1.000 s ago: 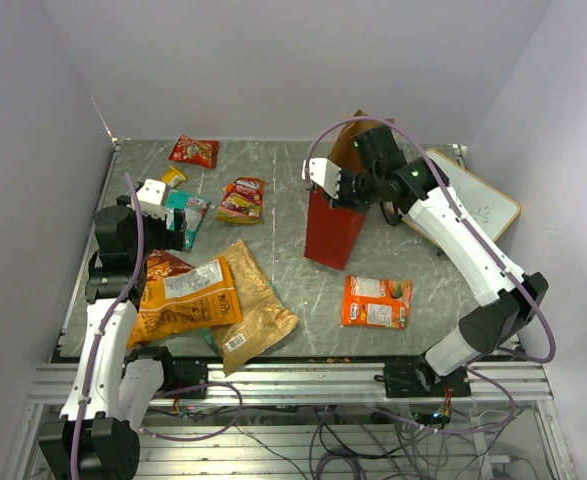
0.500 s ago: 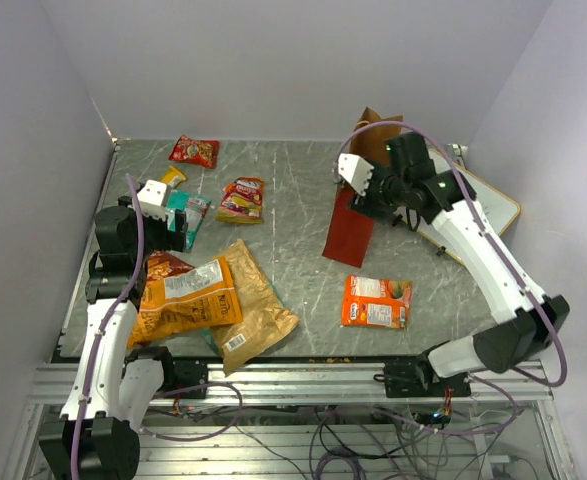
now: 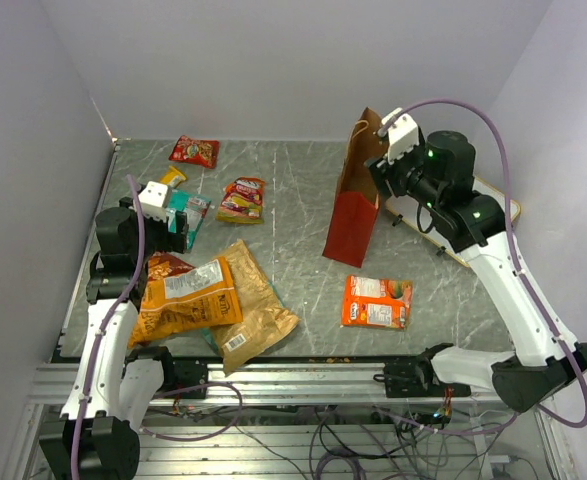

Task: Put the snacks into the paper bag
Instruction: Move the paper bag to the center of the board, then adjust the paper bag at the center of the board.

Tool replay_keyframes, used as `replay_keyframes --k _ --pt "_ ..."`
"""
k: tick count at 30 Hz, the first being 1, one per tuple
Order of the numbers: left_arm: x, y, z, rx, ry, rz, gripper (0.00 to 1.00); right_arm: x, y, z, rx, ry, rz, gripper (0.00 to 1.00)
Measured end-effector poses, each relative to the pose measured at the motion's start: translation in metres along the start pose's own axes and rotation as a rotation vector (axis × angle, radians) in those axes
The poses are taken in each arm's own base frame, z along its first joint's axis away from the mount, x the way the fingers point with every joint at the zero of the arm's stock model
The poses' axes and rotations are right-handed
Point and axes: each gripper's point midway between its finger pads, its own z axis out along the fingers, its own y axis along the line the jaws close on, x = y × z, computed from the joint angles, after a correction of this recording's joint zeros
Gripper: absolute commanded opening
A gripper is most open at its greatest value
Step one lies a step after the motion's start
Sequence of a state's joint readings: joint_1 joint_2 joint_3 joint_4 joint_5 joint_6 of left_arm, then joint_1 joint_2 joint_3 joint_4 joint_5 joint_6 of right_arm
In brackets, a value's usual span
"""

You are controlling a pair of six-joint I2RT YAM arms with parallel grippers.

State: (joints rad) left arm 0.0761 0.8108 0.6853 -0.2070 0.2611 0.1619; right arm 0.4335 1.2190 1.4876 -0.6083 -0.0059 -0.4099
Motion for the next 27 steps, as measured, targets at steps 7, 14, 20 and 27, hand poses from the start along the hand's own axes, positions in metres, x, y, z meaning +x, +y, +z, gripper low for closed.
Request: replay_keyframes --k 7,14,20,27 --pt "0.003 -0.001 0.000 0.002 0.004 0.002 0.96 0.045 -0.015 0.019 0.207 0.085 0.197 0.65" --pt "0.005 -0.001 0.000 0.005 0.006 0.005 0.96 0.070 -0.037 0.018 0.300 0.085 0.370 0.65" --pt "0.006 -0.002 0.000 0.009 0.008 0.004 0.96 0.066 -0.034 0.031 0.285 0.053 0.446 0.64" --pt "0.005 -0.004 -0.001 0.017 0.001 0.005 0.96 0.080 -0.030 0.057 0.282 0.097 0.482 0.58"
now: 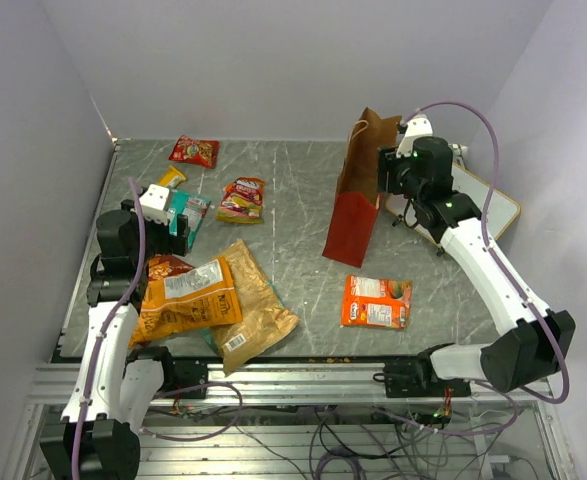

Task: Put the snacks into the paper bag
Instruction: Adjust the paper bag at the center of the board.

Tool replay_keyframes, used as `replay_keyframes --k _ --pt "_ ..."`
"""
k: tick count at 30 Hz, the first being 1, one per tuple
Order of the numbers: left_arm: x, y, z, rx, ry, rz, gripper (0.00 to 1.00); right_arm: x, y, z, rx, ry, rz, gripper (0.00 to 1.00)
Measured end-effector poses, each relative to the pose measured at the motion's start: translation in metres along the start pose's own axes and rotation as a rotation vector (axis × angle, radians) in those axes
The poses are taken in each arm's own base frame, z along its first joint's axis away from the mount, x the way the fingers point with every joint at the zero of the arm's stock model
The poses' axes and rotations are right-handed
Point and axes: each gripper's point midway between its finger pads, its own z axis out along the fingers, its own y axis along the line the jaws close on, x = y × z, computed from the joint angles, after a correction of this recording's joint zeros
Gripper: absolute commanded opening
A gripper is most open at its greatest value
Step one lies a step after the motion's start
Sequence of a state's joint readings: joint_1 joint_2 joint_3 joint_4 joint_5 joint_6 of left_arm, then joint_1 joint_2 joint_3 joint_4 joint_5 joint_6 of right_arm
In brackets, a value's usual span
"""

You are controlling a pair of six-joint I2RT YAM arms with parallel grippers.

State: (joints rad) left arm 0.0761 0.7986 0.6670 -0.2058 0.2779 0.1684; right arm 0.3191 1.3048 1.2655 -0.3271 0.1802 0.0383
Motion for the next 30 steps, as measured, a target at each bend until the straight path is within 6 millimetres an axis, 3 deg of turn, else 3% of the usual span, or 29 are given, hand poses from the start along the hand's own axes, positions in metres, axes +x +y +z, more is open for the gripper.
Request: replay_keyframes --k 14,25,28,30 --pt "0.000 -0.004 -0.001 0.021 -0.007 0.001 0.96 0.013 -0.011 0.030 0.016 0.045 0.074 0.32" --pt "0.001 -0.006 -0.001 0.029 -0.005 0.001 0.96 0.012 -0.023 0.048 0.012 0.066 0.133 0.14" --pt "0.001 -0.007 -0.001 0.033 -0.006 0.001 0.96 0.010 -0.024 0.051 0.006 0.065 0.141 0.01" --pt "0.001 -0.007 -0.001 0.037 -0.008 0.001 0.96 0.009 -0.024 0.053 -0.001 0.070 0.147 0.00"
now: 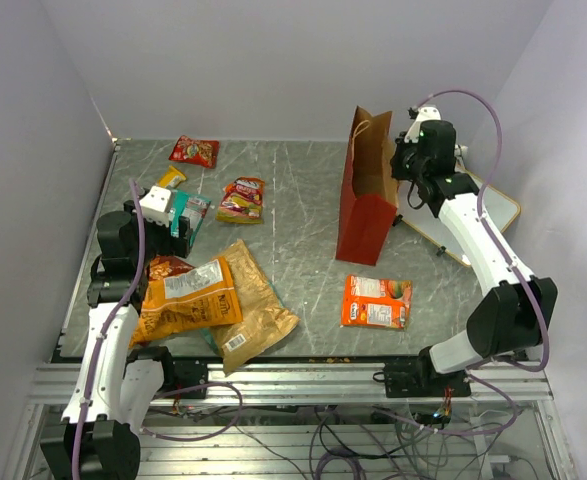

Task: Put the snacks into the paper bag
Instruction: Adjust the paper bag at the center of the board.

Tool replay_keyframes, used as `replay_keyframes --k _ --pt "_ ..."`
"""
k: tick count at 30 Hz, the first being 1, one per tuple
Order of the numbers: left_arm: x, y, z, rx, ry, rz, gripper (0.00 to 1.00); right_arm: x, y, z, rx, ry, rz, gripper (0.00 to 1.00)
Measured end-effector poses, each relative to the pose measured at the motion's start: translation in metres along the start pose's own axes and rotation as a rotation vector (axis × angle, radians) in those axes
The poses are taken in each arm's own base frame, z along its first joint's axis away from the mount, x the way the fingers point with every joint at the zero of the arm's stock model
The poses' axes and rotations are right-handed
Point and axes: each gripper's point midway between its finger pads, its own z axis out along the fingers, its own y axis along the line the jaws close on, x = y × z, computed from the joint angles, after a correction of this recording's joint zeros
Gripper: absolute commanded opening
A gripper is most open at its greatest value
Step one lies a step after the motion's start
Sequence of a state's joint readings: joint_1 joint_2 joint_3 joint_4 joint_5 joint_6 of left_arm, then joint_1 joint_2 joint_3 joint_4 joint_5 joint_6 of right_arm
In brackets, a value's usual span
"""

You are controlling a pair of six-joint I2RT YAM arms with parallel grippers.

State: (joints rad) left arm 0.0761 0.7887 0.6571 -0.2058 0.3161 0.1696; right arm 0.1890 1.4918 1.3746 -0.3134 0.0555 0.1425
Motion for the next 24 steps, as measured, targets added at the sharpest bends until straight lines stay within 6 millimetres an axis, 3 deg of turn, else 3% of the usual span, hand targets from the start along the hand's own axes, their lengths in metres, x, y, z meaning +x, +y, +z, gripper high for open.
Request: replay_keyframes --k 7,16,24 --pt "0.000 -0.001 0.000 0.006 0.000 -0.001 0.96 -0.014 0.007 0.001 -0.040 -0.009 0.002 0.00" --pt "0.001 -0.001 -0.004 0.008 0.012 0.020 0.96 -0.063 0.019 -0.017 -0.097 -0.102 -0.048 0.00" --pt "-0.005 0.005 -0.010 0.045 0.127 0.170 0.96 -0.049 0.042 -0.020 -0.157 -0.071 -0.167 0.00"
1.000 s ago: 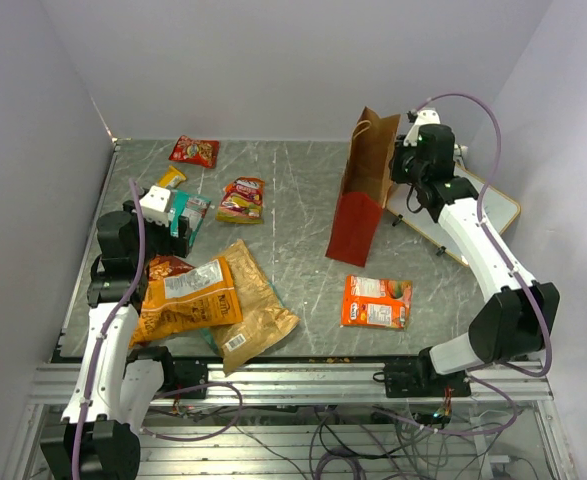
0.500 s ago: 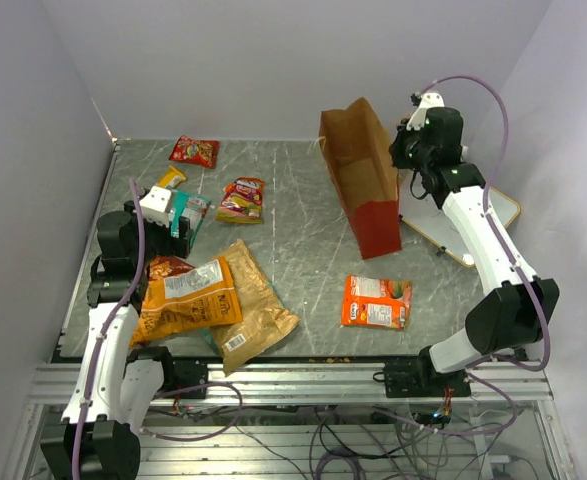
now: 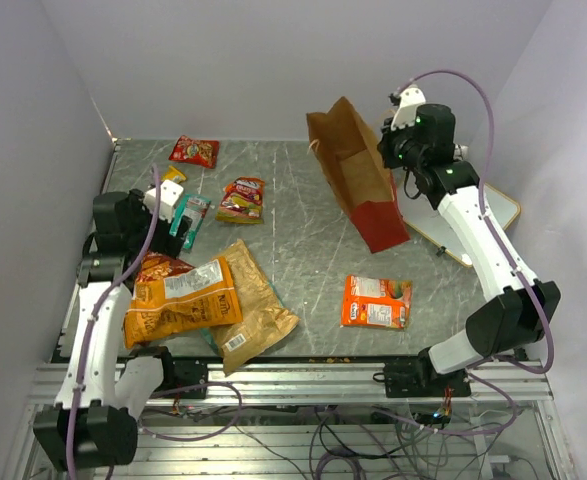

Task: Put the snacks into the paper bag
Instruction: Adjust the paper bag at the center of the board.

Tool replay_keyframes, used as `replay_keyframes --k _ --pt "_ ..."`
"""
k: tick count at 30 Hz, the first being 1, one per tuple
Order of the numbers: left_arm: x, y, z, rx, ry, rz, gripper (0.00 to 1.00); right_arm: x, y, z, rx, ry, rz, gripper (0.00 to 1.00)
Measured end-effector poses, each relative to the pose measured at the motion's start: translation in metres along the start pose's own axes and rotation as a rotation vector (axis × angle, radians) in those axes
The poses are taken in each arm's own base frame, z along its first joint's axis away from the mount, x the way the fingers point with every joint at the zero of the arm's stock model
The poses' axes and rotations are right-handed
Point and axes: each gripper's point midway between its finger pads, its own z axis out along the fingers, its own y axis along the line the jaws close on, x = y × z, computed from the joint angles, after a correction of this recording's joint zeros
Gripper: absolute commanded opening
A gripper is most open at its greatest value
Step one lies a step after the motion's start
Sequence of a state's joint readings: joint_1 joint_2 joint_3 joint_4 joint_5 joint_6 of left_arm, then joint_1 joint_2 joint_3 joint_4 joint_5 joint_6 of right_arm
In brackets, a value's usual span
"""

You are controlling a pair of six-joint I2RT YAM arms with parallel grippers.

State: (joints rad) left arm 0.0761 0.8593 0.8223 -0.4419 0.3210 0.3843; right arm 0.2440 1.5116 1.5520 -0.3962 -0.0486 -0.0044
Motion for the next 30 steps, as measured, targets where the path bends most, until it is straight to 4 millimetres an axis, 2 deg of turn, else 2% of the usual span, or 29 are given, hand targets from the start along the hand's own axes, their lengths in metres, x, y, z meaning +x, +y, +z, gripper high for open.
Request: replay_keyframes --k 4,9,12,16,20,23,27,30 --pt "0.013 0.002 0.002 0.072 0.149 0.086 0.96 0.007 0.021 -0.003 -0.050 0.024 -0.062 0.00" --pt "0.059 0.001 -0.007 0.151 0.347 0.165 0.96 0.006 0.032 -0.010 -0.084 0.024 -0.091 0.00" --pt "0.084 0.012 -0.015 0.145 0.447 0.168 0.96 0.004 0.035 -0.014 -0.101 0.019 -0.098 0.00" --pt "0.116 0.038 -0.028 0.089 0.558 0.082 0.98 0.004 0.040 -0.019 -0.117 0.017 -0.111 0.00" --pt "0.149 0.064 -0.049 0.011 0.645 -0.052 0.94 0.005 0.043 -0.024 -0.124 0.017 -0.123 0.00" --pt "0.171 0.074 -0.060 -0.013 0.693 -0.138 0.92 0.007 0.044 -0.027 -0.127 0.018 -0.132 0.00" --pt "0.196 0.071 -0.063 0.040 0.742 -0.234 0.88 0.008 0.043 -0.027 -0.123 0.020 -0.137 0.00" --pt "0.207 0.059 -0.060 0.115 0.757 -0.293 0.86 0.009 0.043 -0.027 -0.121 0.027 -0.138 0.00"
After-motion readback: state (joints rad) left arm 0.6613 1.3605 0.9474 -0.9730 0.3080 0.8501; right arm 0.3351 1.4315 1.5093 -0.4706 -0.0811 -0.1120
